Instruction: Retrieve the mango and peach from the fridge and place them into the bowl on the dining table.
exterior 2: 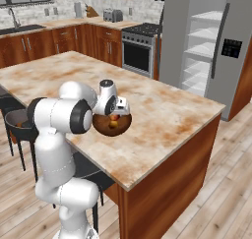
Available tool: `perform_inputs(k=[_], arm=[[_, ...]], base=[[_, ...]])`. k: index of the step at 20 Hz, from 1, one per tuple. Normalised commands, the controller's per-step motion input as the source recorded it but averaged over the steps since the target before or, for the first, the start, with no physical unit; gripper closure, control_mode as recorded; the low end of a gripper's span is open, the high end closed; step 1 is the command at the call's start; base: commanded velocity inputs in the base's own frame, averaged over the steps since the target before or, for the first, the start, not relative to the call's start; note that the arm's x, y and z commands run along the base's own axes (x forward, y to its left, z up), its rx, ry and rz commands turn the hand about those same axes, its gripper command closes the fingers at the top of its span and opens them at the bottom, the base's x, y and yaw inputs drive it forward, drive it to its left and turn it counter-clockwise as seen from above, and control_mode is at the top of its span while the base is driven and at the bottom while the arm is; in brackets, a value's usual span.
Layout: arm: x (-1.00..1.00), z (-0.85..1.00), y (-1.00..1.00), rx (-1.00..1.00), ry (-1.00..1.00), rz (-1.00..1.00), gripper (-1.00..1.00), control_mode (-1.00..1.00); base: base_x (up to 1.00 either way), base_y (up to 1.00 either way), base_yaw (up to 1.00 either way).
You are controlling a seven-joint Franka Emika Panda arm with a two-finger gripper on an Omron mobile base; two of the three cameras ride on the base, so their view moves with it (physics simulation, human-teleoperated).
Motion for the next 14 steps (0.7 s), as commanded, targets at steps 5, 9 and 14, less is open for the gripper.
perform_inputs(k=[5,9,14], arm=[[-0.43,-0.02,-0.07,0.0,-0.05,0.0,-1.0,-1.0],[-0.76,0.14,-0.19,0.01,-0.15,-0.02,-1.0,-1.0],[-0.34,0.64,-0.07,0.03,-0.14,-0.02,-1.0,-1.0]], base=[[0.0,0.0,0.0],[0.0,0.0,0.0],[0.0,0.0,0.0]])
